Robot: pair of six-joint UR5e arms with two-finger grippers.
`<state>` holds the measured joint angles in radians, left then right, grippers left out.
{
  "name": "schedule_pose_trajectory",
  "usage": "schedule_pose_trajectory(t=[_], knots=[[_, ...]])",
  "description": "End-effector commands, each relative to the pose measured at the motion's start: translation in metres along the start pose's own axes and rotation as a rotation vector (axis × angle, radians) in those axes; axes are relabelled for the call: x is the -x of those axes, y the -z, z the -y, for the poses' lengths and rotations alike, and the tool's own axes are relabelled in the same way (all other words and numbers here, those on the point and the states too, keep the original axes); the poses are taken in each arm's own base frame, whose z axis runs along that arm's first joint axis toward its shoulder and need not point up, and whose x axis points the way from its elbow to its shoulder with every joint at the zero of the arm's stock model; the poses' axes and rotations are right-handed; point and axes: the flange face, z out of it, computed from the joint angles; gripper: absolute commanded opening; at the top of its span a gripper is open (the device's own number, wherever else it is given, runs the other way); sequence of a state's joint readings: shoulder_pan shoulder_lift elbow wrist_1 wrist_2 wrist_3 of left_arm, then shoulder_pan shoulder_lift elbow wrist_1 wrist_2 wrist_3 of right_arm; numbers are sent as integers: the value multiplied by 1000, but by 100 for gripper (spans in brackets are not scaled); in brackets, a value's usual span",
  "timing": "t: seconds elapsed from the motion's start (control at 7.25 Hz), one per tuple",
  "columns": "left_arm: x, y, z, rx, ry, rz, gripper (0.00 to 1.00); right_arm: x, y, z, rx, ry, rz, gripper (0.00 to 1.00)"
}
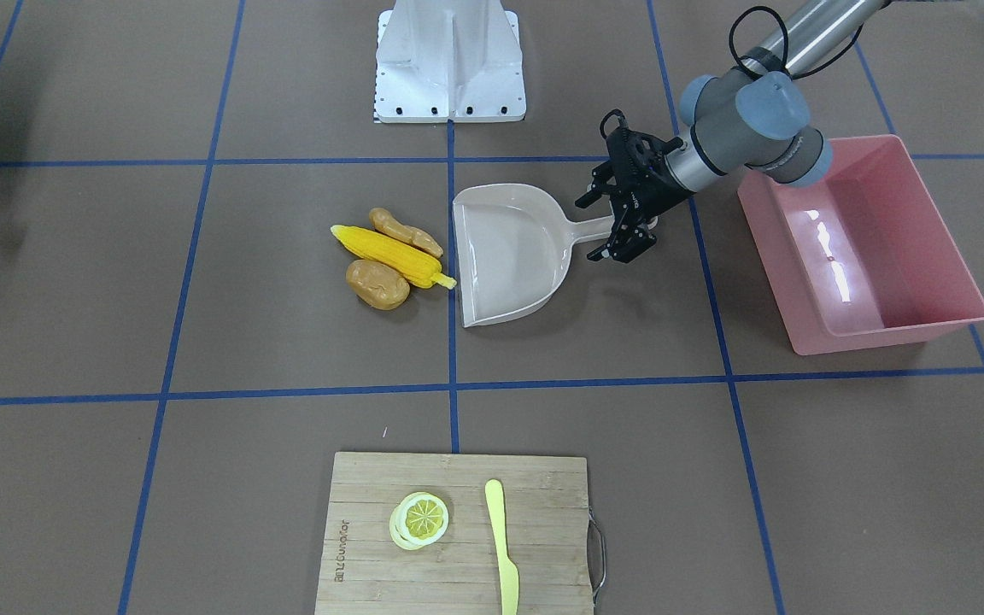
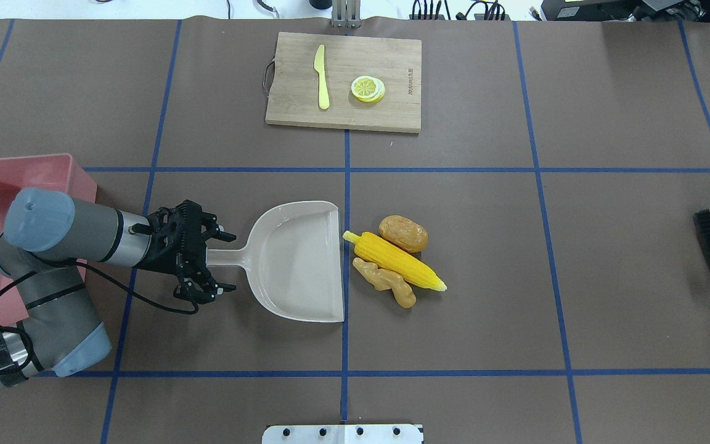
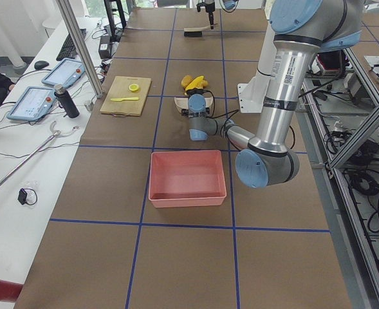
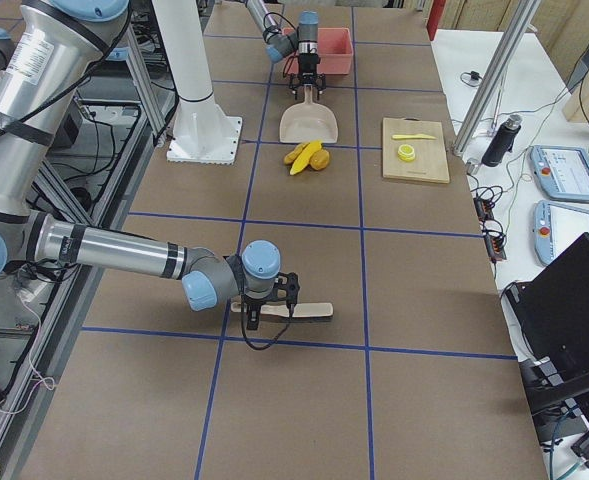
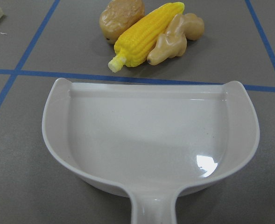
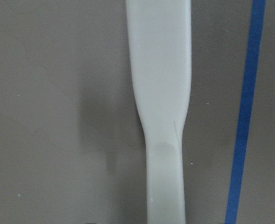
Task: Sweep and dump trash into bin
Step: 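Reach the left gripper to the white dustpan handle and grasp it, then grasp the white-handled brush with the right gripper and carry it toward the produce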
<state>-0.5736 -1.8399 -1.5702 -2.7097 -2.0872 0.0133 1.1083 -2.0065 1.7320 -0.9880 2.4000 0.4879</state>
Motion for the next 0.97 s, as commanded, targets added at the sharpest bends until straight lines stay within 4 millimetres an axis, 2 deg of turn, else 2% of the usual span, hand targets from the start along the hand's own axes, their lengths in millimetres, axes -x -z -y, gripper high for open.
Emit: schedule_pose_trajectory(t=[0.0, 0.14, 0.41, 0.55, 0.69, 0.83], knots=[[3, -12, 4, 6, 4, -3, 97, -4, -2, -6, 7, -2, 2, 0], [4, -13, 6, 5, 1, -2, 97, -7, -4, -13, 19, -7, -3, 0], [4, -14, 6, 9, 3, 0, 97, 3, -6, -9, 35, 16, 23, 0], [5, -14, 7, 8, 3, 3, 97, 27, -8, -1, 54, 52, 52, 0], [7, -16, 12, 16, 7, 10, 97, 41, -6, 1, 57, 42, 56, 0], [6, -17, 15, 20, 9, 10, 97, 80, -3, 3, 67, 69, 73, 0]])
